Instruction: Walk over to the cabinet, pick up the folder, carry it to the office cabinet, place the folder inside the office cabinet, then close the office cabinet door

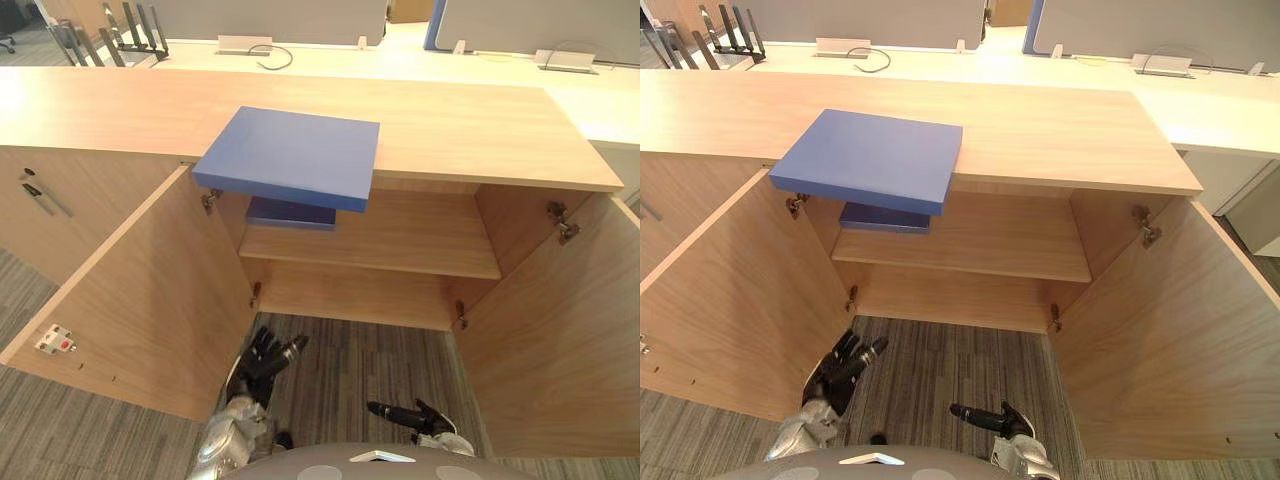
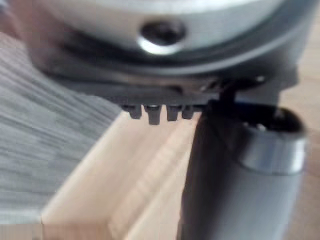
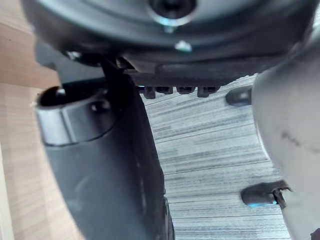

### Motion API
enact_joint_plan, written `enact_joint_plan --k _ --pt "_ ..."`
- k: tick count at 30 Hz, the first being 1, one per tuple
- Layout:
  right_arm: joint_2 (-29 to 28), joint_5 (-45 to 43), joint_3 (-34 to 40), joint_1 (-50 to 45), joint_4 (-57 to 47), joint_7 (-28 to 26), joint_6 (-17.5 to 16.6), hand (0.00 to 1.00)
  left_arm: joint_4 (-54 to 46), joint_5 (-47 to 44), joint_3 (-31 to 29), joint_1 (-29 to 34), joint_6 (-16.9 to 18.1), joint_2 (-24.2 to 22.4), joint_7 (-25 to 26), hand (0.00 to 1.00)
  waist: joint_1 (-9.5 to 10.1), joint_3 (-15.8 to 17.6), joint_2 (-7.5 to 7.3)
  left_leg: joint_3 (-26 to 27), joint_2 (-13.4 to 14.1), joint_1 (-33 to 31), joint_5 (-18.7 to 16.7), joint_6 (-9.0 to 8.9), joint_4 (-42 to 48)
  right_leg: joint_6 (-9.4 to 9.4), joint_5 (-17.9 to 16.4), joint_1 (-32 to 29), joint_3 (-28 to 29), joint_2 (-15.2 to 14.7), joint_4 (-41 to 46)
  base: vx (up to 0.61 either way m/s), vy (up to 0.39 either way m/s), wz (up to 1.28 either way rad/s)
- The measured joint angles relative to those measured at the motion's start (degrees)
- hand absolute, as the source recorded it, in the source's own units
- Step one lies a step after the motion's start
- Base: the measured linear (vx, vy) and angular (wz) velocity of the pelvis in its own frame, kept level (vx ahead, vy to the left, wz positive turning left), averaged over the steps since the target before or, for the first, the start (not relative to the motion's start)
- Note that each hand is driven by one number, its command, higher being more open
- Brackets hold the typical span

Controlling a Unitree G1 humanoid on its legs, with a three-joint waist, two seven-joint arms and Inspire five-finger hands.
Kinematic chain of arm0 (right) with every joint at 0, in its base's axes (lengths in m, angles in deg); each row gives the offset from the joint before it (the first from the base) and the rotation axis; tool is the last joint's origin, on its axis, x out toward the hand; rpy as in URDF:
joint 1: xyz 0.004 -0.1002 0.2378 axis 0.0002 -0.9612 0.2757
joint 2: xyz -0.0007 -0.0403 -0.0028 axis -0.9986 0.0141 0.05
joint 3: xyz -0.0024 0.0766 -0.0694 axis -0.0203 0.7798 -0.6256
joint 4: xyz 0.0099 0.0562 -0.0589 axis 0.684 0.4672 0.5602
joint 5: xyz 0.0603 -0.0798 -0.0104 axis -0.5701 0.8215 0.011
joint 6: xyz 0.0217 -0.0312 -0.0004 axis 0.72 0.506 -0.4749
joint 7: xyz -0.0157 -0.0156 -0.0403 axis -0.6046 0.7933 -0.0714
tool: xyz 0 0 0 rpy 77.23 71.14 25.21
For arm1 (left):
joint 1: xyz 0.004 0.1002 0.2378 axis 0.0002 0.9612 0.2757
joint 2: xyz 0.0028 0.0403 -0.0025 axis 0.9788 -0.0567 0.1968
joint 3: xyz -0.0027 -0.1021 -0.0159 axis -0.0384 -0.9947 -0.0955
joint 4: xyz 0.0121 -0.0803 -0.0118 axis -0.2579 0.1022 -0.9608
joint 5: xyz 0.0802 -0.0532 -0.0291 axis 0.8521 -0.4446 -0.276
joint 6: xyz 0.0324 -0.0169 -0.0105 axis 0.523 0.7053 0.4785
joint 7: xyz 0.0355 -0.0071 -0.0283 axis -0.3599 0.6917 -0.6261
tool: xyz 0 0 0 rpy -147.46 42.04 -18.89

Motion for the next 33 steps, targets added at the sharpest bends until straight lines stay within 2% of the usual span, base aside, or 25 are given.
enact_joint_plan --k 3,8,10,14,16,23,28,33 --pt "0.04 1.92 -0.71 -0.86 -0.02 0.42 -0.02 1.00 -7.53 -2.17 -0.12 0.40 0.09 -0.93 2.09 1.00 0.05 -0.10 0.21 -0.20 -0.24 0.48 0.81 1.14 -0.70 0.36 0.70 0.76 -0.10 -0.01 -1.04 0.05 -0.005 -0.01" --pt "0.46 1.87 -2.35 -1.37 -0.17 0.48 0.05 1.00 -15.70 0.17 -0.51 1.50 0.21 -1.39 6.17 1.00 0.52 -0.47 0.75 -1.44 -0.30 0.91 0.81 1.16 -1.02 0.28 0.67 2.13 -1.40 0.04 -1.85 0.04 -0.027 0.12" --pt "0.58 1.76 -2.77 -2.02 -0.54 0.85 0.07 1.00 -20.68 6.67 -0.90 2.71 0.21 -2.34 9.13 1.00 1.44 -0.52 0.83 -1.71 -0.25 1.13 0.80 1.16 -1.04 0.13 0.59 2.51 -1.79 0.06 -1.84 0.01 -0.030 0.05" --pt "0.60 1.32 -4.44 -2.45 -0.64 1.93 0.04 1.00 -26.34 17.49 -2.88 2.93 0.24 -4.39 14.59 1.00 1.55 -0.65 0.71 -2.29 -0.05 2.07 0.76 1.10 -1.09 -0.01 0.49 3.77 -2.43 0.09 -1.53 -0.04 -0.036 0.07" --pt "0.48 0.69 -4.54 -2.59 -0.70 2.39 0.02 1.00 -31.42 23.69 -4.25 3.27 0.52 -5.77 19.44 1.00 1.62 -0.77 0.38 -2.28 0.56 1.95 0.65 0.92 -1.12 -0.04 0.42 3.26 -2.32 0.30 -0.85 -0.08 -0.042 -0.02" --pt "0.36 0.70 -6.80 -2.86 -0.54 4.31 0.02 1.00 -39.69 36.85 -6.03 4.00 0.51 -6.02 28.66 1.00 1.78 -1.31 -0.67 -2.45 0.79 1.56 0.87 0.26 -1.15 0.00 0.39 2.79 -2.06 0.50 -0.64 -0.06 -0.026 0.00" --pt "0.07 0.78 -7.96 -2.54 1.12 4.49 -0.02 1.00 -44.54 47.75 -2.63 3.23 0.41 -5.08 32.27 1.00 1.78 -2.23 -1.75 -2.36 0.70 1.10 0.87 0.27 -1.11 0.10 0.45 2.22 -1.77 0.45 -0.69 -0.01 -0.005 0.00" --pt "-0.01 1.64 -7.80 -1.79 2.65 4.38 0.00 1.00 -45.19 57.70 3.24 -1.71 0.38 -1.81 31.29 1.00 1.43 -3.27 -1.80 -1.38 0.60 0.65 1.07 0.58 -1.06 0.21 0.55 1.18 -0.65 0.52 -0.69 0.00 -0.010 -0.10"
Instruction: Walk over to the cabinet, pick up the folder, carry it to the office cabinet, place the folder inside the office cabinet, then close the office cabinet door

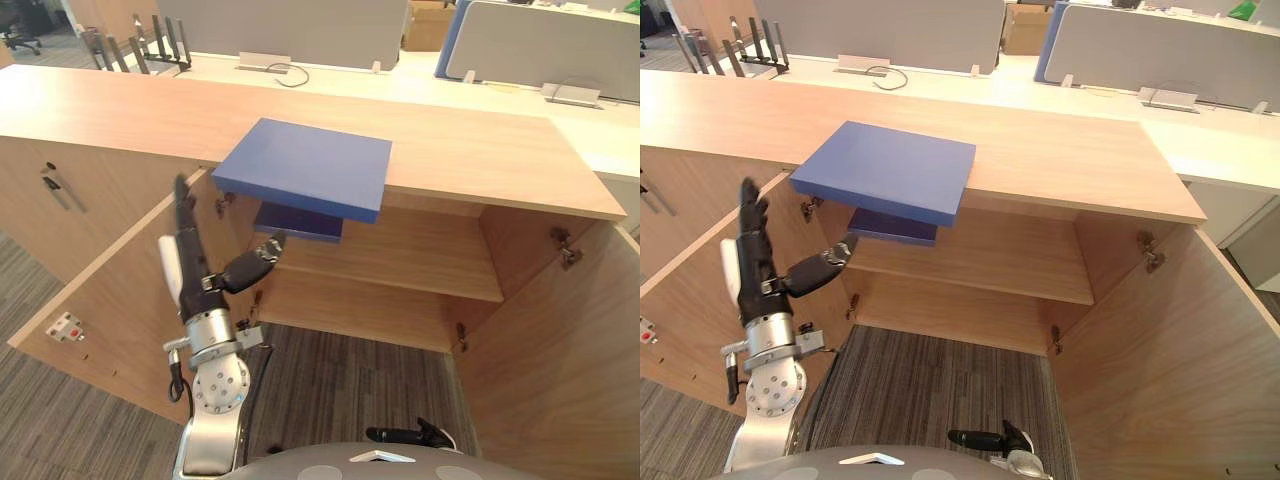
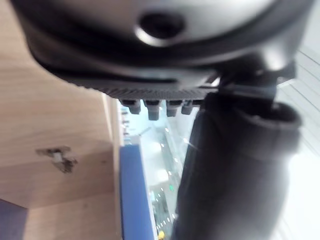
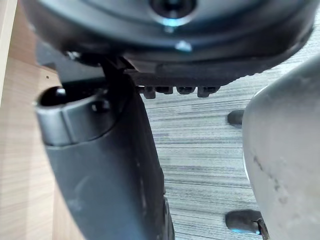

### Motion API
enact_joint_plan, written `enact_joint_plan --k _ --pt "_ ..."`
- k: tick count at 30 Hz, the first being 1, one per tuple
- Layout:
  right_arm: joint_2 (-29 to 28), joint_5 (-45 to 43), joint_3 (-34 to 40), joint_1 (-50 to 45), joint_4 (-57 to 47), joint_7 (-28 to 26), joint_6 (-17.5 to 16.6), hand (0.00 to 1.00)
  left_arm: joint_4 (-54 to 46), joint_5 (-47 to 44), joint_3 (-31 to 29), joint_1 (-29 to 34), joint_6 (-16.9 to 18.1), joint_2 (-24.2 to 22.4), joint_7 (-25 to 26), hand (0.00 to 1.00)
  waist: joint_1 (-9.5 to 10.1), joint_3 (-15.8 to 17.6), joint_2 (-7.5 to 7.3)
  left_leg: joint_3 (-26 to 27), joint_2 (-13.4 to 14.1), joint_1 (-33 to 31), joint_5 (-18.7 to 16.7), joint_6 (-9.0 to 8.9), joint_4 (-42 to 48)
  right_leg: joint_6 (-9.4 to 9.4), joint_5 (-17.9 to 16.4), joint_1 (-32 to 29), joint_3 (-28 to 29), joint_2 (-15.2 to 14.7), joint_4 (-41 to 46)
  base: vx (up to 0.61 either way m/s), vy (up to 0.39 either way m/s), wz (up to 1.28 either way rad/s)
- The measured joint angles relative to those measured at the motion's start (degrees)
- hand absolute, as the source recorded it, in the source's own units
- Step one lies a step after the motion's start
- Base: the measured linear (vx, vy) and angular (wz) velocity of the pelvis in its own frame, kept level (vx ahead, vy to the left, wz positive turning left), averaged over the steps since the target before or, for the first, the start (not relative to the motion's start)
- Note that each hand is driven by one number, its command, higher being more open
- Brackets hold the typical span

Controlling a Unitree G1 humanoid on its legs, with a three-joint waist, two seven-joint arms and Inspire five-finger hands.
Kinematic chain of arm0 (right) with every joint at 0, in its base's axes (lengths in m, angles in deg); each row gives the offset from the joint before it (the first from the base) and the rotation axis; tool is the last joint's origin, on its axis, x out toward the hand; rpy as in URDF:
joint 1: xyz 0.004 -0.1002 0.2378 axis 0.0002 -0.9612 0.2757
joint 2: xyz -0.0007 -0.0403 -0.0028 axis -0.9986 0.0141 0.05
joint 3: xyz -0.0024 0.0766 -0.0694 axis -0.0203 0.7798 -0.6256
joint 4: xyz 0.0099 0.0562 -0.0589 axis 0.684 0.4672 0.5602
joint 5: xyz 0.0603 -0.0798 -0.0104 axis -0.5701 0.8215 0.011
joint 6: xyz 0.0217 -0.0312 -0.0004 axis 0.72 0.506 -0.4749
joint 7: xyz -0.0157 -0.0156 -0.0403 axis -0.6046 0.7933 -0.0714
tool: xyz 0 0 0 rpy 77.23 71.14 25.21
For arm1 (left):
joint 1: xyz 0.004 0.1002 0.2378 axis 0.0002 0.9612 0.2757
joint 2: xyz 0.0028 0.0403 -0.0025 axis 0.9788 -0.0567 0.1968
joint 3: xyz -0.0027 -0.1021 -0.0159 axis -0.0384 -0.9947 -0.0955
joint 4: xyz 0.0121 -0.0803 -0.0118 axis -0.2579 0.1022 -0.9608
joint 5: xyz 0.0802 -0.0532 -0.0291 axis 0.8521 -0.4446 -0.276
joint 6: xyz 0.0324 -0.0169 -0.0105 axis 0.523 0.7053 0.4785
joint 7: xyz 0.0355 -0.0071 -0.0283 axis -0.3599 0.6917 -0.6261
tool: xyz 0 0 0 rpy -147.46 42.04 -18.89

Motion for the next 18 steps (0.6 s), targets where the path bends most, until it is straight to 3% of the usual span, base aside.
enact_joint_plan --k 5,8,11,18 --pt "0.17 0.41 0.06 0.67 0.62 -0.33 -0.02 1.00 0.74 9.16 1.68 -5.46 0.08 3.72 -1.61 1.00 -0.42 -0.28 0.51 0.43 0.13 0.10 -0.16 -0.04 0.47 -0.05 0.05 -0.23 0.79 0.35 0.03 -0.01 -0.015 -0.09" --pt "1.00 2.69 0.01 0.94 0.66 -0.92 0.03 1.00 7.10 15.37 1.57 -8.64 0.05 9.29 -3.00 1.00 -1.02 -1.29 2.24 0.41 0.10 0.29 -0.08 0.05 0.30 -0.27 0.19 -0.22 0.80 0.39 -0.01 -0.03 -0.014 -0.01" --pt "1.60 3.08 0.03 1.25 0.65 -1.72 0.04 1.00 11.19 17.72 1.54 -9.58 -0.07 11.26 -3.61 1.00 -1.45 -1.32 2.95 0.64 0.06 0.93 0.01 0.10 -0.04 -0.45 0.26 0.07 0.95 0.39 -0.11 -0.04 -0.012 -0.05" --pt "1.71 4.69 0.06 2.15 1.41 -2.22 0.03 1.00 14.69 21.90 0.47 -10.25 -0.61 15.99 -3.80 1.00 -1.66 -1.07 2.58 1.35 0.05 1.09 -0.02 0.06 -0.08 -0.96 0.61 0.18 1.60 0.44 -1.23 -0.03 -0.009 -0.05"
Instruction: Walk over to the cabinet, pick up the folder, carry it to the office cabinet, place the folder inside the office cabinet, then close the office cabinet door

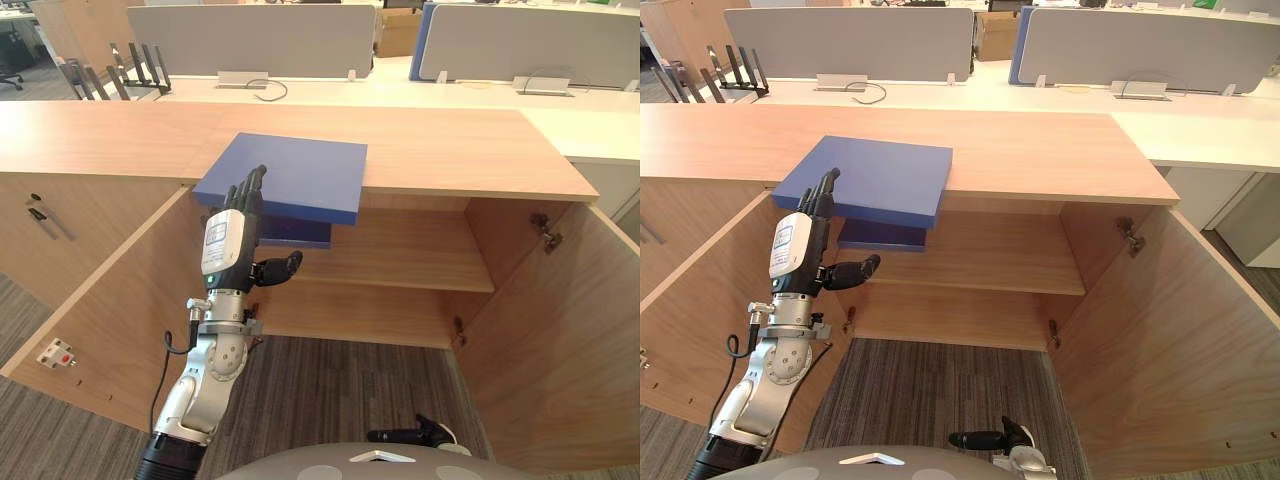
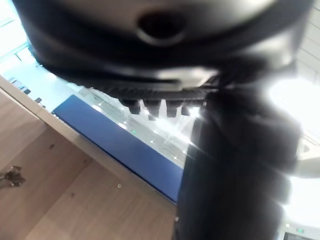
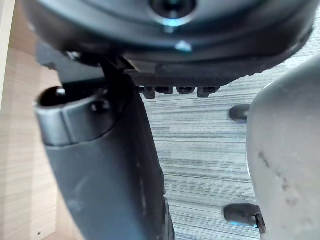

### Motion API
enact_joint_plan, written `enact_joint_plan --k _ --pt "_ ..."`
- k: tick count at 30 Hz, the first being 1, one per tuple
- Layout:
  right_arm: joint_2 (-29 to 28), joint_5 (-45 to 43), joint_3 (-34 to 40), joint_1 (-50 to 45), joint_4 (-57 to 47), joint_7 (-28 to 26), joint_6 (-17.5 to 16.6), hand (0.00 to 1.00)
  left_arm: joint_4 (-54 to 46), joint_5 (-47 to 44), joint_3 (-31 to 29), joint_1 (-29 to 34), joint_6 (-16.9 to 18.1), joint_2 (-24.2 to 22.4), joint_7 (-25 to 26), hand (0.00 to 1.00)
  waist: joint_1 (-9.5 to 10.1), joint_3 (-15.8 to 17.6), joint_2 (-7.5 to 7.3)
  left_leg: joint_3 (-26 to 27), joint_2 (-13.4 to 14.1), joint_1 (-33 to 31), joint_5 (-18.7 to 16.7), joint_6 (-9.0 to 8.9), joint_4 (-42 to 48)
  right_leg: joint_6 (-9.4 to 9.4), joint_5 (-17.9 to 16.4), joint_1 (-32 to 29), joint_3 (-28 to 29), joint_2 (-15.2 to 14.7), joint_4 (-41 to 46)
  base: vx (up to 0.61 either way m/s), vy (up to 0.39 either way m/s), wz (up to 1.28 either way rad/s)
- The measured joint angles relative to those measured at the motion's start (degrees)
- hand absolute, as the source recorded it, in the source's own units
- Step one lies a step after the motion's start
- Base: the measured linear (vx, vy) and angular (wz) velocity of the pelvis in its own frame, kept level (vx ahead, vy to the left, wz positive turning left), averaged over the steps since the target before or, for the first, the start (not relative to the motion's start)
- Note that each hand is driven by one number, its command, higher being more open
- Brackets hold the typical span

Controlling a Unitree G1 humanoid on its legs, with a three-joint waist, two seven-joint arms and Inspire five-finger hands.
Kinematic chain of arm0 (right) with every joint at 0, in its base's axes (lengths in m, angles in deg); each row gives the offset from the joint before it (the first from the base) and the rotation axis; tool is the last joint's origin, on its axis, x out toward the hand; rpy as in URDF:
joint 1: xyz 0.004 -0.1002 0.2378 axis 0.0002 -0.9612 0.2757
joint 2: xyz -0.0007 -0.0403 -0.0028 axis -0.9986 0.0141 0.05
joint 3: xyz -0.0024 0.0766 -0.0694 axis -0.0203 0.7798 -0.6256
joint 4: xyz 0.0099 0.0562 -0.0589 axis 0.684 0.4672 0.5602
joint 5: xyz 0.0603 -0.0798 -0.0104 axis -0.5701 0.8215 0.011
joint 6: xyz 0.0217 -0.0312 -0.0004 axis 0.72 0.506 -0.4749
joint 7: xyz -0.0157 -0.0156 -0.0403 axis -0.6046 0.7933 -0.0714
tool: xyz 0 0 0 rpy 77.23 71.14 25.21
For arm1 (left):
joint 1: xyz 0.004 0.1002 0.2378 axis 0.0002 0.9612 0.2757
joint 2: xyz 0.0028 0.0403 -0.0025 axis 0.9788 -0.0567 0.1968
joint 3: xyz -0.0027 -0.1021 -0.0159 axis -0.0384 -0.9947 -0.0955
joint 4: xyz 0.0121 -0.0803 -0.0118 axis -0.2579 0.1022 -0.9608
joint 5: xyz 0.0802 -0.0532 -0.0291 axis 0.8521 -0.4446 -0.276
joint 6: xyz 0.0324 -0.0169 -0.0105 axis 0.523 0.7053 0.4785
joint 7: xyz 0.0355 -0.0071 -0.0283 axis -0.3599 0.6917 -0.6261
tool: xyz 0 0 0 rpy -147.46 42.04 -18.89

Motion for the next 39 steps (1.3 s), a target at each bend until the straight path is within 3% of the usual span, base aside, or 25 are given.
enact_joint_plan --k 7,20,39 --pt "-0.21 0.04 1.19 0.05 0.29 -0.54 -0.05 1.00 1.49 4.37 -1.38 -4.42 -0.86 6.33 0.22 1.00 0.02 0.57 -0.75 0.02 0.02 0.08 -0.01 -0.01 0.01 -0.22 0.62 0.65 -0.01 0.15 -0.98 -0.01 -0.009 0.00" --pt "-0.24 0.02 2.91 0.07 0.29 -0.56 -0.15 1.00 1.97 8.72 -1.71 -7.10 -0.98 12.66 2.58 1.00 -0.66 0.74 -0.92 0.55 0.03 0.68 -0.23 -0.25 -0.04 -0.75 1.20 1.37 0.38 0.20 -2.03 -0.02 -0.018 -0.02" --pt "-0.22 0.01 3.49 0.11 0.31 -0.52 -0.30 1.00 2.63 8.86 0.01 -12.22 -0.82 16.52 4.12 1.00 -1.41 0.87 -1.20 0.60 0.03 0.90 -0.28 -0.28 -0.02 -0.77 1.19 1.46 0.58 0.23 -2.05 -0.01 -0.018 0.00"
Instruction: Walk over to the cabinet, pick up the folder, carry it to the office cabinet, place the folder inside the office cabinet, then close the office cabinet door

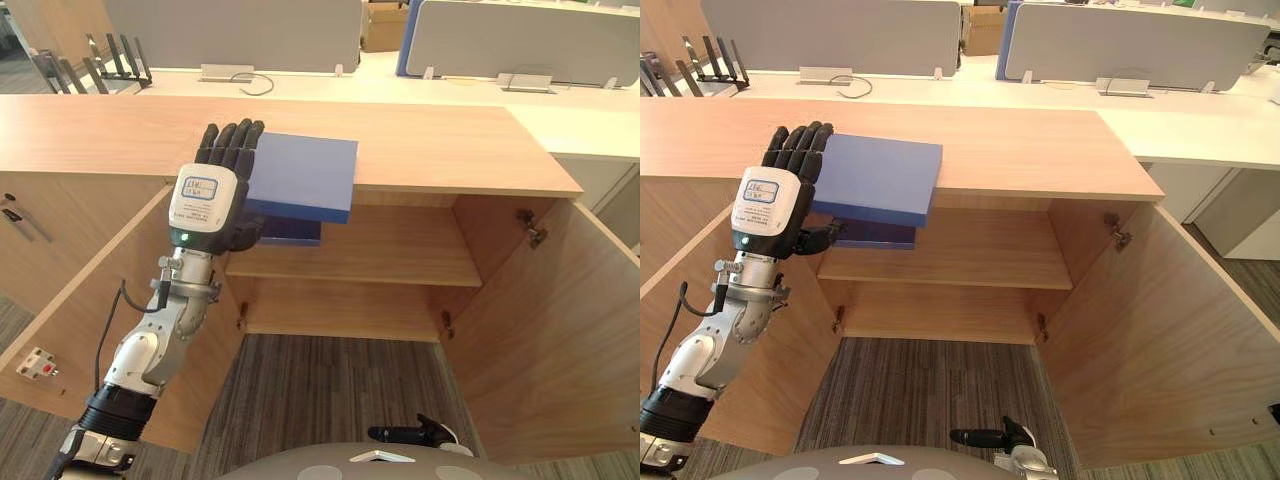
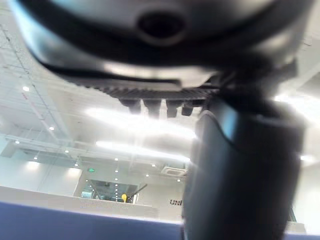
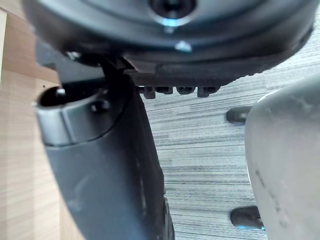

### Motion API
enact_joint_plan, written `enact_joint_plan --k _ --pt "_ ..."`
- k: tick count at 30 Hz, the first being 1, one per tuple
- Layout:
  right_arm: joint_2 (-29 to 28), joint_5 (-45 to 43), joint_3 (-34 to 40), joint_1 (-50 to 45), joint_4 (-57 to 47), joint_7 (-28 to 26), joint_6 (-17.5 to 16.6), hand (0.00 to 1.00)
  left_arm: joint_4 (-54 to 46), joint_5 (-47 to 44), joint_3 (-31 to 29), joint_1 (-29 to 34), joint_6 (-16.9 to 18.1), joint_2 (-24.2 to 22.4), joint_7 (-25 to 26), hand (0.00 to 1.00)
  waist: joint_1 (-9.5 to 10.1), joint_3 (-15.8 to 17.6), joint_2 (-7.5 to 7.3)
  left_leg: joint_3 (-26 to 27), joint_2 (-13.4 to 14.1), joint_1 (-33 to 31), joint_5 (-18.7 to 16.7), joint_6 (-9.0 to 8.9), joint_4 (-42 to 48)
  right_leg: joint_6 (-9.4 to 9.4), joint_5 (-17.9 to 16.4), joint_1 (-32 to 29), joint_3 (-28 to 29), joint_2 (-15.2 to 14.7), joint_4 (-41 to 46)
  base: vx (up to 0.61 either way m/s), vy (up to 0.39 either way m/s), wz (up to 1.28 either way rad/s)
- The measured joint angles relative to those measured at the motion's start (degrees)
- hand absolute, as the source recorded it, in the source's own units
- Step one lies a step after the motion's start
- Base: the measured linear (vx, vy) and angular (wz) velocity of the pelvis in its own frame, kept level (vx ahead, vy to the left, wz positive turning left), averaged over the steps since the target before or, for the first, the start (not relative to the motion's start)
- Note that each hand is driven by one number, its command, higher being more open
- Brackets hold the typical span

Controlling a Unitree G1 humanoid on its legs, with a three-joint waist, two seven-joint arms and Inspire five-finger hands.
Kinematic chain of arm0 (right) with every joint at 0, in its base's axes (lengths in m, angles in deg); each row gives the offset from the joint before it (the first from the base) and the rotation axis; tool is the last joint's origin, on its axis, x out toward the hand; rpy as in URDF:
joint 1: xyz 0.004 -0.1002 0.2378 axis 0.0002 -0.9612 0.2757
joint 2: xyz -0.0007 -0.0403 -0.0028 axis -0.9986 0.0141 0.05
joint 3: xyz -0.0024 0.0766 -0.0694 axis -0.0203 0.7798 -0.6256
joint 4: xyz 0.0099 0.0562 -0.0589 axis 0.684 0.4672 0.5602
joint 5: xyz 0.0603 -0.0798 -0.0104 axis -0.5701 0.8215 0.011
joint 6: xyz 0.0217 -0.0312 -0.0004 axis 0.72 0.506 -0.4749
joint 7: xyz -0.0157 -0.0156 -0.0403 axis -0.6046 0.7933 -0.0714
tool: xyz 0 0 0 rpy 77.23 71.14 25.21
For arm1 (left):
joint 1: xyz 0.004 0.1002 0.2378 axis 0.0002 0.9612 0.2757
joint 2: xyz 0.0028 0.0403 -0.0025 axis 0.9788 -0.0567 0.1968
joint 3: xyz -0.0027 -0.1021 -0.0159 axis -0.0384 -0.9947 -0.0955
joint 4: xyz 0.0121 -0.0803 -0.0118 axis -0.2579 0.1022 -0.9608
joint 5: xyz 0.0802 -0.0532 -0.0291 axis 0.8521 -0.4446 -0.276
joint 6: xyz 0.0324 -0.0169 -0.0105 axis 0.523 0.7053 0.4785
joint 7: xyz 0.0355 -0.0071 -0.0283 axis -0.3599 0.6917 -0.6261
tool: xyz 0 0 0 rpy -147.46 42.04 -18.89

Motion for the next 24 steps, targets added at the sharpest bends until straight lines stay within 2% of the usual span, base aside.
enact_joint_plan --k 5,24 --pt "0.02 0.00 0.37 0.02 0.03 -0.01 0.00 1.00 1.86 -0.04 0.53 -3.01 0.01 0.02 0.00 1.00 -0.13 -0.01 0.00 0.03 0.00 0.05 0.00 0.00 0.01 0.01 0.01 0.00 0.07 0.00 0.00 0.00 0.000 0.00" --pt "0.01 -0.02 1.71 0.18 0.01 0.00 0.00 1.00 6.56 -0.28 4.17 -4.76 0.15 0.01 -0.74 1.00 -1.42 -0.04 -0.03 0.97 0.00 0.10 0.00 0.00 0.03 0.00 0.57 -0.67 1.10 -0.03 -0.06 0.00 -0.002 -0.03"
